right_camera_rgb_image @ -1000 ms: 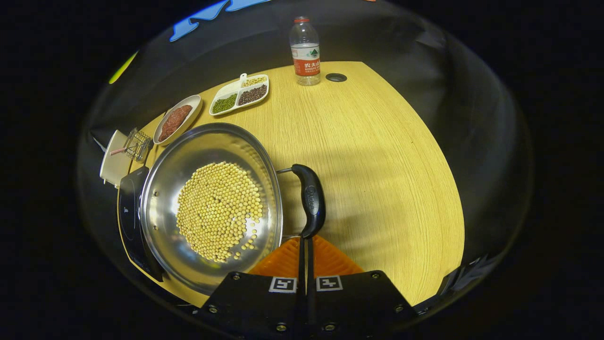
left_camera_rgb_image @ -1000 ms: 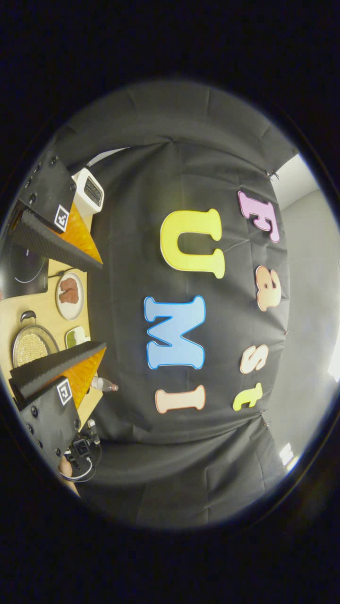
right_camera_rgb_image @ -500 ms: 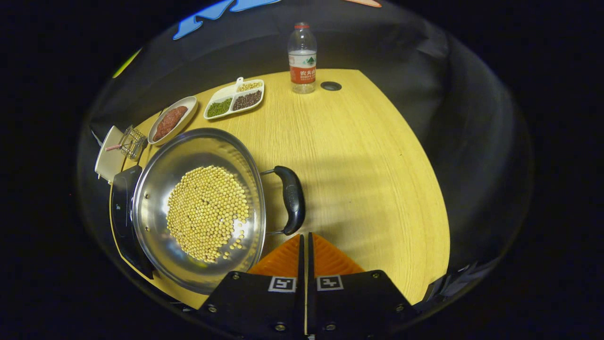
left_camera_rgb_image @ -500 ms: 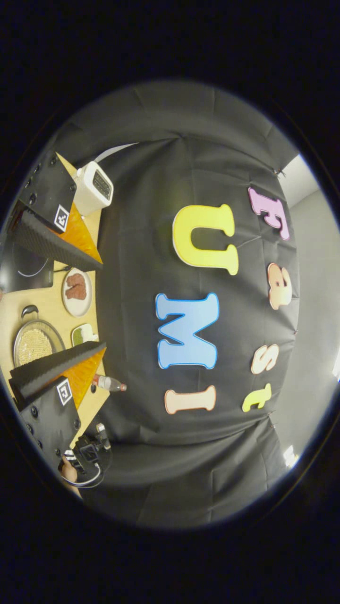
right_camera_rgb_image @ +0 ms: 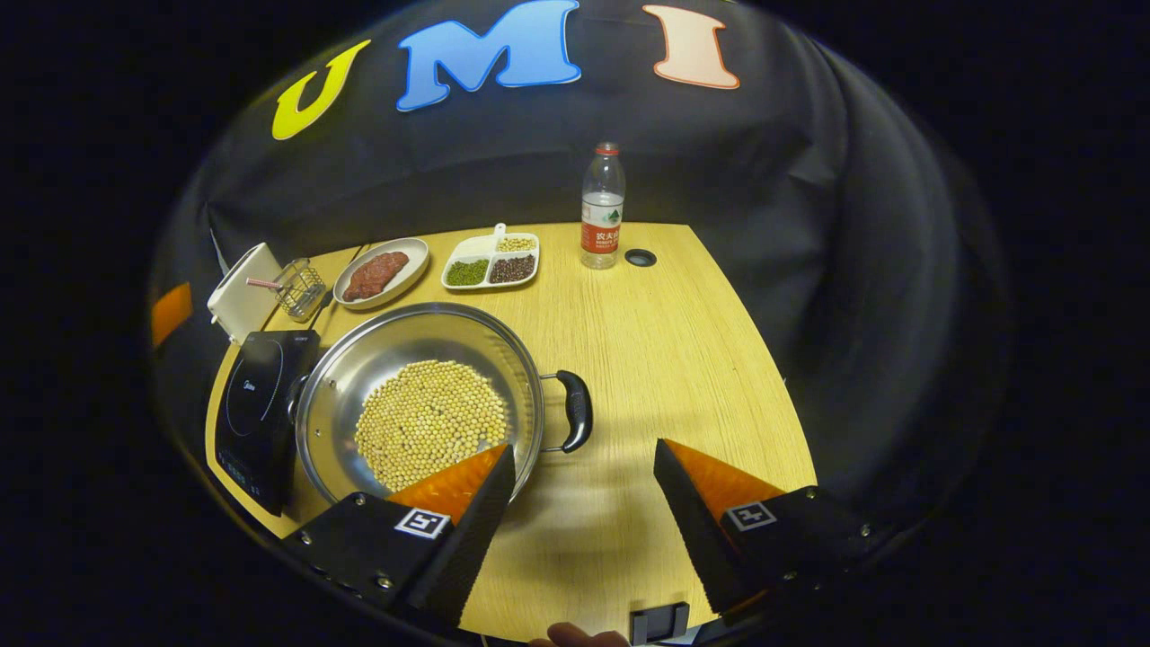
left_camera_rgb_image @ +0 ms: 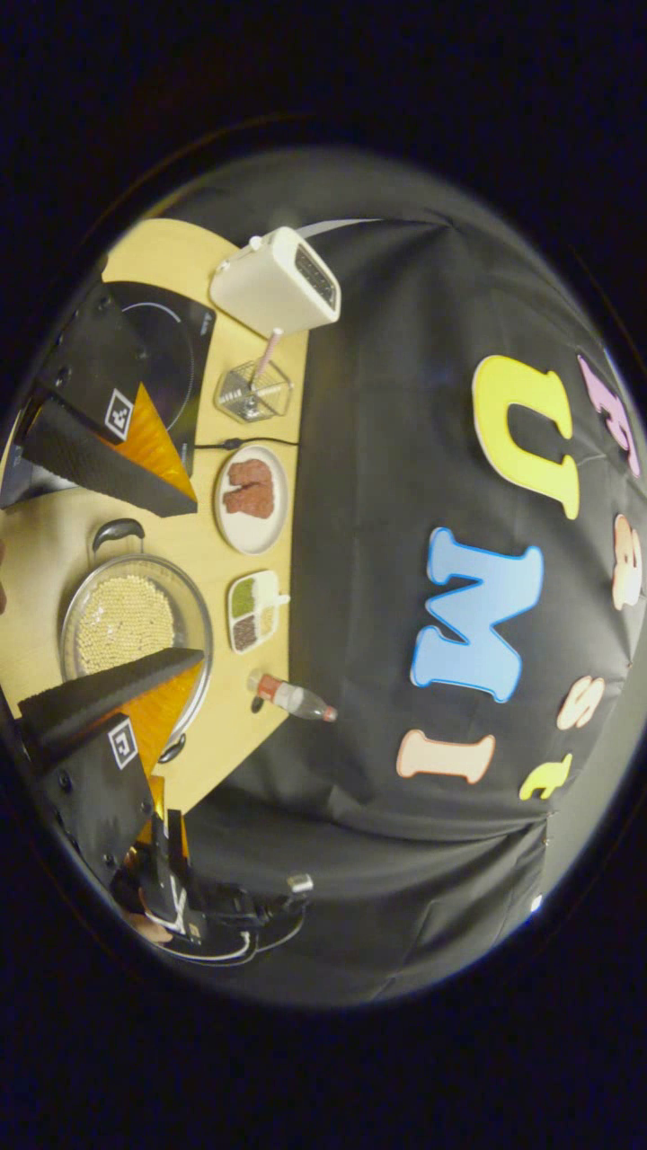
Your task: First push the handle of the pot to place it horizontally, then grasp the pot with both hands and set it on the induction cooktop.
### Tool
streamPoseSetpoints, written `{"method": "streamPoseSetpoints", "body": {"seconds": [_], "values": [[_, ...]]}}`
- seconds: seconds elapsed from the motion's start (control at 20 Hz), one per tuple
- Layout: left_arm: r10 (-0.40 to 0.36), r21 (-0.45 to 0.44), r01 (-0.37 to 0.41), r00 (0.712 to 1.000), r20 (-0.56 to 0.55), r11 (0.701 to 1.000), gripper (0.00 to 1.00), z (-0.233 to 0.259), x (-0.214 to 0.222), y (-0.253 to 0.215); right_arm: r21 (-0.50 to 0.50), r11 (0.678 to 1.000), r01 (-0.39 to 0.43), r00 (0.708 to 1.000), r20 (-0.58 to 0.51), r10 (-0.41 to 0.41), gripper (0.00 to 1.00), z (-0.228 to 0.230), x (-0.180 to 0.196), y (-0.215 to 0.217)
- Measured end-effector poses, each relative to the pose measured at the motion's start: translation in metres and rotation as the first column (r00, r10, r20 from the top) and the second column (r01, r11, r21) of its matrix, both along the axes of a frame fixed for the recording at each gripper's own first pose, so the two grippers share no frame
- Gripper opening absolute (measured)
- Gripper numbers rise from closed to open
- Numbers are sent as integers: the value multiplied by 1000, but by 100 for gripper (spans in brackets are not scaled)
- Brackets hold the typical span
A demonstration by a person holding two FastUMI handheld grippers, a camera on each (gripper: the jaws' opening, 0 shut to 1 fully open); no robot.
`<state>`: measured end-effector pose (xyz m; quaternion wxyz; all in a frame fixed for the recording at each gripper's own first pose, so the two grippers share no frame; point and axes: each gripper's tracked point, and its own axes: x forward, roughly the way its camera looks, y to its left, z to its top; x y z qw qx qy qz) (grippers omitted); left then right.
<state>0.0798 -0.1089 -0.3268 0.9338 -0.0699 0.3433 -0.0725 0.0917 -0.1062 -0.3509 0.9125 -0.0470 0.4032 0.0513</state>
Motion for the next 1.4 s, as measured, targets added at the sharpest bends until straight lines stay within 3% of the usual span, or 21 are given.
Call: {"method": "streamPoseSetpoints", "body": {"seconds": [0.15, 0.2, 0.45, 0.75, 0.9, 1.05, 1.4], "values": [[2, 32, 1, 997, -78, 999, 99, -50, -12, 1, 28, 1000, 3, 1000, 25, -3, 96, -5, 12, 7], [6, 38, -2, 994, -106, 999, 94, -64, -13, 2, 32, 999, -1, 1000, 27, 0, 96, -6, 14, 7], [17, 95, -1, 986, -168, 995, 99, -113, -3, 7, 34, 999, -4, 1000, 29, 3, 96, -14, 28, 3], [21, 119, 7, 972, -234, 993, 94, -150, 9, 7, 34, 999, 0, 1000, 1, 0, 96, -41, 55, 3], [22, 131, 13, 965, -262, 991, 99, -167, 12, 9, 29, 1000, -2, 1000, -17, 2, 96, -57, 68, 5], [26, 136, 14, 956, -291, 991, 94, -182, 11, 10, 41, 999, 0, 999, -50, 2, 96, -76, 77, 11], [15, 146, 33, 948, -319, 989, 95, -200, 8, 10, 59, 998, 1, 993, -116, 5, 95, -110, 74, 16]]}}
